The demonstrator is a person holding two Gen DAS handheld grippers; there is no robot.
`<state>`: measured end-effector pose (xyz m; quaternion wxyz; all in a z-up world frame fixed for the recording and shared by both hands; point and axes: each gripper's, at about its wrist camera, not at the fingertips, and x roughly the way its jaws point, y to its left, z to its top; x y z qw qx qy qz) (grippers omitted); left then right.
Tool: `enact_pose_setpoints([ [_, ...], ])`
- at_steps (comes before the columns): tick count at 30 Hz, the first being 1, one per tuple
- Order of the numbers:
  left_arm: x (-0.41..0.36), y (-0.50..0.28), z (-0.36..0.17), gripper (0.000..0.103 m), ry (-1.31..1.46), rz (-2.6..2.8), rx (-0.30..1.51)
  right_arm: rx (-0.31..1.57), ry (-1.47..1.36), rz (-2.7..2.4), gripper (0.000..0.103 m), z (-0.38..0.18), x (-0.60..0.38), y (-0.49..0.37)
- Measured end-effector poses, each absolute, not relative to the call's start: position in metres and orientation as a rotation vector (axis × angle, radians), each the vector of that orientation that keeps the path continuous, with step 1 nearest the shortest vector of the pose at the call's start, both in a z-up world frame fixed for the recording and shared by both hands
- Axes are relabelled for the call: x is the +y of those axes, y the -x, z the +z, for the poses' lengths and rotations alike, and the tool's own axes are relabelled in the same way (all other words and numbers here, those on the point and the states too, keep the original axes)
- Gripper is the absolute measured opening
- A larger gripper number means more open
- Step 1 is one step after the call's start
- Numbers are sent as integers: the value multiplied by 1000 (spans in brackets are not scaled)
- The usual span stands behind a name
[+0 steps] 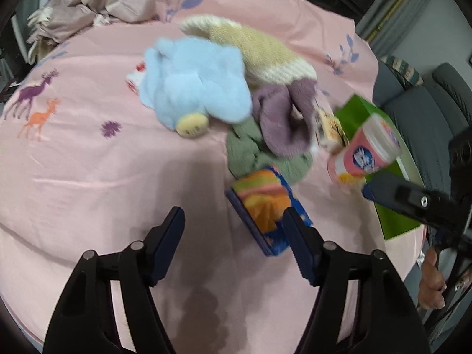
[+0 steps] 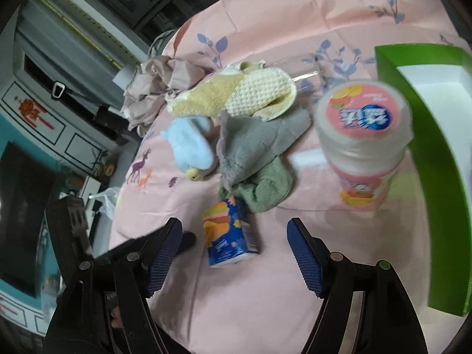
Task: Organize soft objects
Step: 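Grasp the blue-orange snack box with the right gripper and lift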
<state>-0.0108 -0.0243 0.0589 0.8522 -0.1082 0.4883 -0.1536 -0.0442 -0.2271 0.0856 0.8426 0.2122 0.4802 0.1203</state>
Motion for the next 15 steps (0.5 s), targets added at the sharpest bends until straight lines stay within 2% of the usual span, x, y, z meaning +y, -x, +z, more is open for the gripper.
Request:
enact_pose_setpoints([
  [3,-32,7,44,61,257,-367,1107,1038,-447,276,65,76,-219,38],
  [7,-37,7,39,57,290,-405,1107,1095,-484,293,52,55,-209,26],
  [11,-38,7,39,50,303,-422,1088,1153,-482,273,51,35,-203,17],
  [13,-39,7,39,43,314,-440,1080,1176,-489,274,50,28,-201,14],
  [14,-40,7,38,36,324,-460,1079,1186,-494,278,50,25,-201,14],
  [15,-41,6,39,36,320,-458,1075,1188,-502,280,50,22,-200,14],
])
